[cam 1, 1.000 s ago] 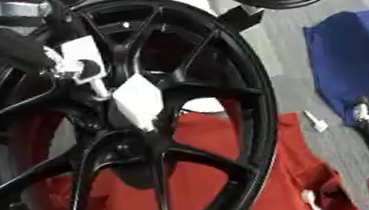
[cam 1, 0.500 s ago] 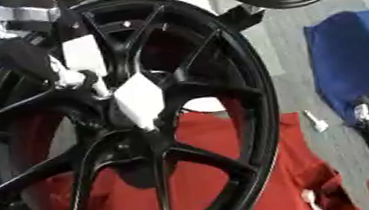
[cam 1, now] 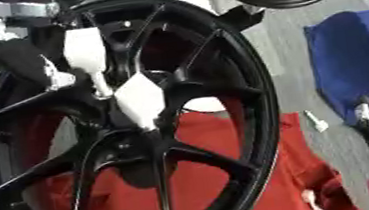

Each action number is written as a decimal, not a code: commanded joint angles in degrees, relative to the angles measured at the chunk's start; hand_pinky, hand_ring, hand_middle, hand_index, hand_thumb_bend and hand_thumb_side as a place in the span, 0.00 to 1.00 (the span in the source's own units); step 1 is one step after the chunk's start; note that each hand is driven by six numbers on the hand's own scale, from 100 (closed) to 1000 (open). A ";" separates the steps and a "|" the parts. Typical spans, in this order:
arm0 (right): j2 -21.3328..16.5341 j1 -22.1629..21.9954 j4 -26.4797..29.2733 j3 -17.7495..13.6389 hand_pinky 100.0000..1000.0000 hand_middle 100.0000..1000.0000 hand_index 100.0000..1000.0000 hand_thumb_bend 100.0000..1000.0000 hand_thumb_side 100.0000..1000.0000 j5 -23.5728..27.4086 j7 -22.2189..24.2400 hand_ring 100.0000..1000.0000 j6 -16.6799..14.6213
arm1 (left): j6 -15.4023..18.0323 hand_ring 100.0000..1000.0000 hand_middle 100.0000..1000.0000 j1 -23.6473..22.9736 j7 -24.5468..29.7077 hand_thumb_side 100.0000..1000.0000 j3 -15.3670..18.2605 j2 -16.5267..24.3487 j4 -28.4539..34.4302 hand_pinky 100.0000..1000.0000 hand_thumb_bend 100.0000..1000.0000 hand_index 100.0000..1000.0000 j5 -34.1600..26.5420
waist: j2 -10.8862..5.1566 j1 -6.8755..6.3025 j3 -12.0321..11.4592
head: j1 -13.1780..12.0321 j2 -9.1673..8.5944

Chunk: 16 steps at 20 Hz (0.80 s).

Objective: Pull the pin out of the wheel hub.

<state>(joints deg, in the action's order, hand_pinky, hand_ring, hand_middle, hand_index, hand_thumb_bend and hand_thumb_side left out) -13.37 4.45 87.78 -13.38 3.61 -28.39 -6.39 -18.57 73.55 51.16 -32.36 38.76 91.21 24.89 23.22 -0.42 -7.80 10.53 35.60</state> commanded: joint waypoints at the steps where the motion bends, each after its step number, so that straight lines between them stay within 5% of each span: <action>1: -0.94 -0.08 0.97 -0.25 0.65 0.66 0.84 0.17 0.52 0.21 -0.18 0.83 0.17 | -5.64 0.37 0.19 0.94 0.80 0.26 3.78 1.58 3.85 0.48 0.00 0.43 -2.79 | -1.26 0.00 -0.09 | -0.04 -0.60; 8: -1.16 -0.33 0.88 -0.54 0.65 0.66 0.84 0.17 0.53 0.17 -0.56 0.83 0.34 | -12.54 0.32 0.14 1.70 -5.77 0.24 12.50 3.66 7.91 0.44 0.00 0.40 -6.95 | -1.46 -0.25 -0.75 | 0.50 -0.37; 16: -1.91 -0.48 0.50 -1.03 0.65 0.66 0.84 0.17 0.53 0.46 -1.23 0.83 0.22 | -11.34 0.30 0.12 -2.27 -23.73 0.18 25.21 9.77 -0.27 0.42 0.00 0.39 -9.13 | -1.96 -0.95 -1.91 | 0.94 0.13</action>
<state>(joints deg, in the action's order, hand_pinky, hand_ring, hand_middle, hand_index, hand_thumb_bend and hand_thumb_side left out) -13.71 3.99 87.76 -13.91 3.69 -29.34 -6.07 -29.82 70.61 30.07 -9.99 45.50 92.27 16.18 22.96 -1.38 -9.69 11.28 35.69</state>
